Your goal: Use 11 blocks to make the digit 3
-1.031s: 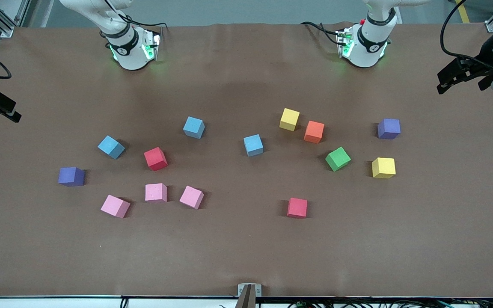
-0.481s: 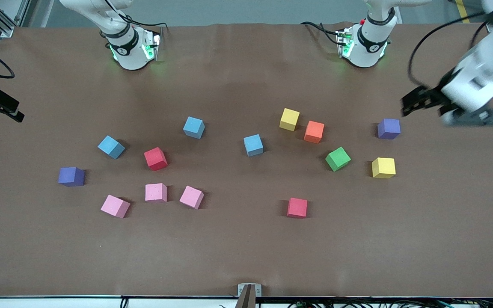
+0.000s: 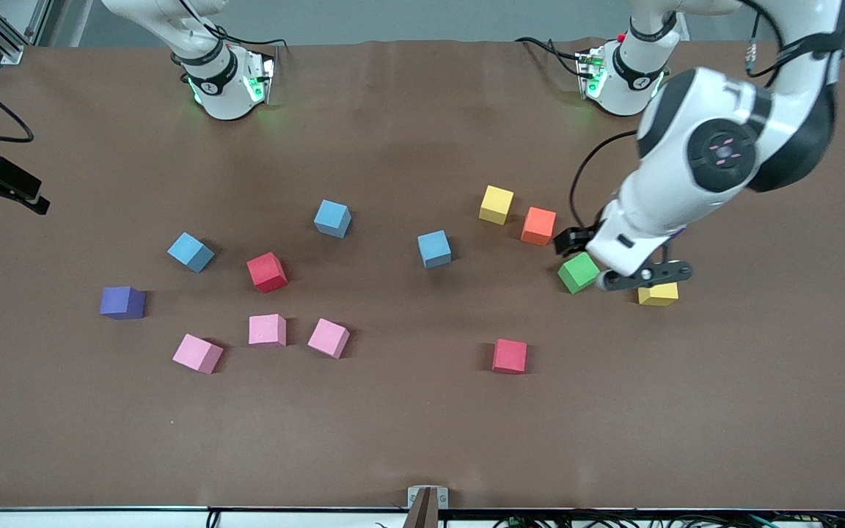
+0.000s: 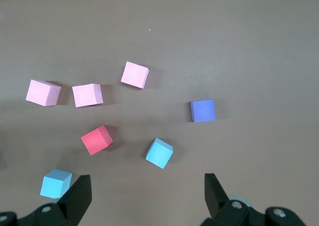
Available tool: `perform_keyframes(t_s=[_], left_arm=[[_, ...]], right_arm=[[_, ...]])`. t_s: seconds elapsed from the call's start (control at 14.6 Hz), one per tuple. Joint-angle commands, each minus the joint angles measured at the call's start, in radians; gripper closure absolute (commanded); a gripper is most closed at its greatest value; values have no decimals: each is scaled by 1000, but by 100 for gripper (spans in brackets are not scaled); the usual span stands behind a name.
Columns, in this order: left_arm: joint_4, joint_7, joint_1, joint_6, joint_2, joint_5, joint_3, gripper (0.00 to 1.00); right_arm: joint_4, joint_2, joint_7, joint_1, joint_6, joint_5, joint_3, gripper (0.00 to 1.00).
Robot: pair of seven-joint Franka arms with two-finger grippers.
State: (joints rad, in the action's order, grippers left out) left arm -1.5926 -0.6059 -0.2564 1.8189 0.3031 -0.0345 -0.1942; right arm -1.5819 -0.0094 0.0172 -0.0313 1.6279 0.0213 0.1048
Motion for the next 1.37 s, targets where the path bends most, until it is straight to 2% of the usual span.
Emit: perform_keyframes(t_s=[0.0, 0.27, 0.62, 0.89, 1.1, 1.31], left_arm=[[14, -118, -73, 74, 66, -4, 6, 0], [16, -351, -191, 206, 177, 11, 6, 0], [16, -480, -285, 319, 281, 28, 6, 0], [14, -577, -331, 404, 340, 38, 6, 0], [14, -607, -356, 419, 376, 36, 6, 0], [-27, -641, -376, 512, 389, 38, 6, 0]], right_arm=[[2, 15, 3, -10, 1, -4, 6, 0], [2, 80, 3, -53, 3, -9, 6, 0], [-6, 150, -17, -137, 67, 5, 4, 0], [-3, 276, -228, -260, 182, 81, 4, 0], [2, 373, -363, -349, 251, 82, 4, 0], [9, 449, -395, -384, 295, 86, 4, 0]])
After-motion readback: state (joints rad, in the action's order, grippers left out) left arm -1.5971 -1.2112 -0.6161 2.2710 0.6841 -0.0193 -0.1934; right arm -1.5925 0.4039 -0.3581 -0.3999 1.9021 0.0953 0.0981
